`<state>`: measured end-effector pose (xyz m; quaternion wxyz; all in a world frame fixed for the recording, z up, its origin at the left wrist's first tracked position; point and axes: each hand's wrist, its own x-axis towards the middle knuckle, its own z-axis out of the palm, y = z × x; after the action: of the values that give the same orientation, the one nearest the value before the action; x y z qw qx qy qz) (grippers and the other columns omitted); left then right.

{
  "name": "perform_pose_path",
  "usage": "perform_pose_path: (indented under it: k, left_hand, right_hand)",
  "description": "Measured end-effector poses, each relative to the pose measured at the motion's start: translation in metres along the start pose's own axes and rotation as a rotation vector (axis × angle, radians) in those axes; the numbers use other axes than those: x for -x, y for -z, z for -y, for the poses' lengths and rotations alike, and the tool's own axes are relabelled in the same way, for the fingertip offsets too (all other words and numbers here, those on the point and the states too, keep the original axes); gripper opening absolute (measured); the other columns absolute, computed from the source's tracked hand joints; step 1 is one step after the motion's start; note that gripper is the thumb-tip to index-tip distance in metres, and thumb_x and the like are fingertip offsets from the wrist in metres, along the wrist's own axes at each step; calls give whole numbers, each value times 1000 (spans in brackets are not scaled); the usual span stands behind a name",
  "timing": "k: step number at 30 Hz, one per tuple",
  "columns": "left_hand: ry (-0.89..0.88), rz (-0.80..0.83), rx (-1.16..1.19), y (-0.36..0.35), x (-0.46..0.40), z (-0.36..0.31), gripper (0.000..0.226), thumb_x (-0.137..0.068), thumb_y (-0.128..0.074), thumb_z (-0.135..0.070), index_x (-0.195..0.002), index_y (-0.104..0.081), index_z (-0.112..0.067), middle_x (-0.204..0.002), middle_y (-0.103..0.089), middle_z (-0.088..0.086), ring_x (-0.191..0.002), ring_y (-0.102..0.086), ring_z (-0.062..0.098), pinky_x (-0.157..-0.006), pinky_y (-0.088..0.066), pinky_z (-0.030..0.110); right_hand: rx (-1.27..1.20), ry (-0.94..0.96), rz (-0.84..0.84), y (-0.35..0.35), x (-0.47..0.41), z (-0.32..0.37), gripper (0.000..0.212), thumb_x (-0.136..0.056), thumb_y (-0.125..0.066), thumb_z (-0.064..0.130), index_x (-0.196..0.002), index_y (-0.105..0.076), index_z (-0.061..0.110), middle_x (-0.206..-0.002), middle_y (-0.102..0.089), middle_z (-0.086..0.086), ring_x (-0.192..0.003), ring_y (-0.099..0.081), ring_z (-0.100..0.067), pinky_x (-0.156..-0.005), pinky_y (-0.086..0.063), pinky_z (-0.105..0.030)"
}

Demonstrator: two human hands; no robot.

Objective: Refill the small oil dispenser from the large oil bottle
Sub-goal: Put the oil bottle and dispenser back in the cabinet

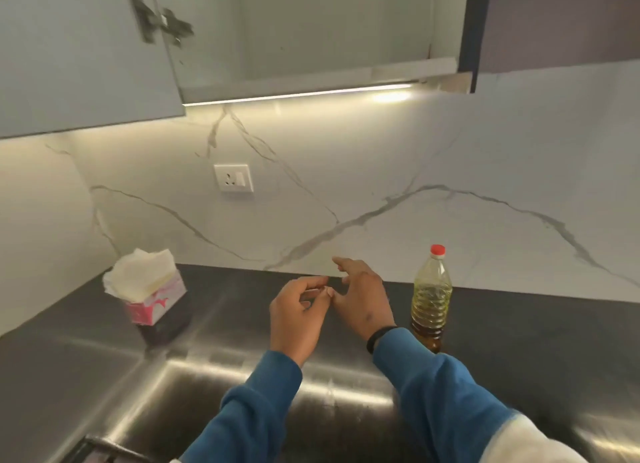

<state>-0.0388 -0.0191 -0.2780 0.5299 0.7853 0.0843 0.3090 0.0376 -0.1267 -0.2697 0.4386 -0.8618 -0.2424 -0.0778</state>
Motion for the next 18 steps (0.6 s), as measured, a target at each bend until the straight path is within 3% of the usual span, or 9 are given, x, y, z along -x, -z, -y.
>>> perform_pose_path:
  k: [6, 8, 11, 14, 18]
  left_hand:
    - [120, 125, 24, -67, -24, 43, 15, -89, -71, -13, -100, -76, -23, -95, -74, -10, -88, -68, -2, -79, -54, 14]
    - [151, 160, 32, -83, -34, 60, 16, -90, -72, -12, -99, -75, -25, -95, -74, -11, -89, -68, -2, -76, -52, 10]
    - [223, 257, 22, -106, -49, 89, 20, -89, -72, -10, -102, -71, -25, -100, -73, -10, -97, -68, 5, -77, -51, 8]
    - [325, 342, 28, -126, -59, 116, 32, -89, -72, -9, -118, -65, -22, -114, -68, -6, -107, -64, 10, -84, -49, 11]
    - [439, 413, 42, -146, -78, 151, 64, -85, -75, -4, -143, -48, -13, -135, -57, 4, -119, -54, 16, -104, -44, 27]
  right_hand:
    - [-82, -233, -47, -4, -3, -77, 61, -85, -72, 32, -141, -51, 20, -128, -58, 0, -112, -60, -14, -99, -51, -35]
    - [-106, -304, -69, -8, -4, -98, 62, -85, -74, 30, -141, -50, 19, -124, -59, 0, -110, -60, -13, -99, -51, -30]
    - [-151, -391, -90, -18, -5, -123, 60, -87, -73, 23, -141, -48, 22, -115, -58, 5, -112, -59, -15, -100, -50, -33]
    - [-154, -464, -66, -33, -12, -147, 69, -89, -70, 21, -150, -36, 22, -133, -57, 1, -126, -53, -17, -108, -46, -39]
    - [-160, -598, -51, -54, -29, -179, 80, -90, -67, 15, -156, -22, 20, -152, -43, -7, -139, -42, -23, -113, -40, -44]
